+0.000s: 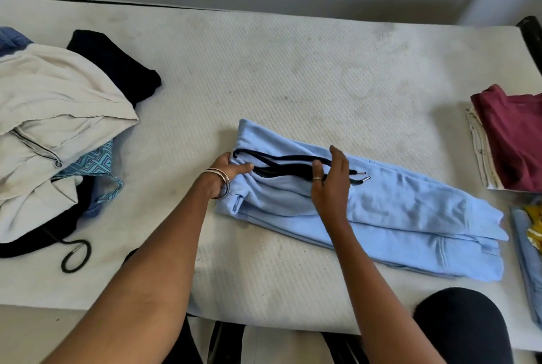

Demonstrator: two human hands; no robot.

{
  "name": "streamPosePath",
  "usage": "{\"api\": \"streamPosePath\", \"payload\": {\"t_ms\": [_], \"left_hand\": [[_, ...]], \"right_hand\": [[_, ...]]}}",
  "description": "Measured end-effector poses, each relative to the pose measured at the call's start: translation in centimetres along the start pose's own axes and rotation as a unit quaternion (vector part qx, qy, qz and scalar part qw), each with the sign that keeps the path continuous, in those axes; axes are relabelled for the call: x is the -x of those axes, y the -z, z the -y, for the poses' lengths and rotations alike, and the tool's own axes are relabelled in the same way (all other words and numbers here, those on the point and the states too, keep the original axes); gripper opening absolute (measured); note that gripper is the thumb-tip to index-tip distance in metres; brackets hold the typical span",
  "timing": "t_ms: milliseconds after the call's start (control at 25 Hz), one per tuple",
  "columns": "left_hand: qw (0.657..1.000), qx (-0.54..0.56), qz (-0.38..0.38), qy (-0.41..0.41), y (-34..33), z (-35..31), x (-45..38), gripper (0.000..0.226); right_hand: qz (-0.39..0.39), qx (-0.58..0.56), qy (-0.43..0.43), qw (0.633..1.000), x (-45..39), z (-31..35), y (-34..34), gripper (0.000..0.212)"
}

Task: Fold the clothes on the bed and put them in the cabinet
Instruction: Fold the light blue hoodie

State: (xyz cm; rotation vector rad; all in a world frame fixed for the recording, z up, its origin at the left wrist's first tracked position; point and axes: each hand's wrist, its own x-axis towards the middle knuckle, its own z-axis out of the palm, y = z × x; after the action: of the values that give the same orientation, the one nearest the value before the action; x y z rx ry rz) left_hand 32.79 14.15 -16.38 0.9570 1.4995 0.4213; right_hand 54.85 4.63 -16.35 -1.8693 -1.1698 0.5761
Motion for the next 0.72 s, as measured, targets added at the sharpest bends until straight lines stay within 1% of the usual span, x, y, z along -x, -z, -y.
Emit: {"api": "streamPosePath", "payload": {"t_ms": [80,200,280,360,440,480,520,600,640,680,720], "left_hand": [[1.0,0.025,0.001,0.011,-0.3,-0.7,0.0,0.038],[0.998,0.065,-0.024,-0.014,-0.5,-1.4,0.9,0.037],[0.995,0.094,-0.021,-0.024,-0.8,-2.1,1.6,0.037],[0.994,0.102,-0.005,-0.043,-1.3,-3.7,2.9,0.039],[0.994,0.082,0.001,-0.072,-2.1,-5.8,4.7,0.041],[0.994,0.068,-0.004,-0.085,-2.7,-6.9,5.6,0.043],[0.994,0.055,-0.005,-0.097,-3.6,-8.0,6.8,0.047],[0.993,0.023,-0.019,-0.118,-5.8,-10.1,9.1,0.055],[0.991,-0.003,-0.034,-0.133,-7.2,-11.3,10.4,0.059],[0.987,-0.04,-0.042,-0.151,-9.0,-12.5,11.9,0.061],[0.979,-0.09,-0.046,-0.175,-11.2,-13.5,13.1,0.06]], "right_hand": [[0.011,-0.032,-0.061,0.998,1.5,-1.6,-1.4,0.063],[-0.009,-0.086,-0.112,0.99,2.2,-3.6,-1.6,0.065],[0.0,-0.165,-0.177,0.97,1.1,-3.7,-1.2,0.058],[0.01,-0.25,-0.236,0.939,0.2,-4.4,0.1,0.044],[0.007,-0.362,-0.292,0.885,-0.9,-3.8,2.0,0.03],[0.003,-0.38,-0.306,0.873,-1.3,-2.9,3.1,0.026],[-0.003,-0.361,-0.31,0.88,-1.6,-1.9,4.4,0.026],[-0.032,-0.321,-0.294,0.9,-2.0,0.5,7.5,0.03],[-0.015,-0.33,-0.29,0.898,-2.0,1.8,9.3,0.035],[0.033,-0.345,-0.286,0.893,-2.0,3.1,11.3,0.046],[0.097,-0.352,-0.282,0.887,-1.9,4.5,13.5,0.062]]}}
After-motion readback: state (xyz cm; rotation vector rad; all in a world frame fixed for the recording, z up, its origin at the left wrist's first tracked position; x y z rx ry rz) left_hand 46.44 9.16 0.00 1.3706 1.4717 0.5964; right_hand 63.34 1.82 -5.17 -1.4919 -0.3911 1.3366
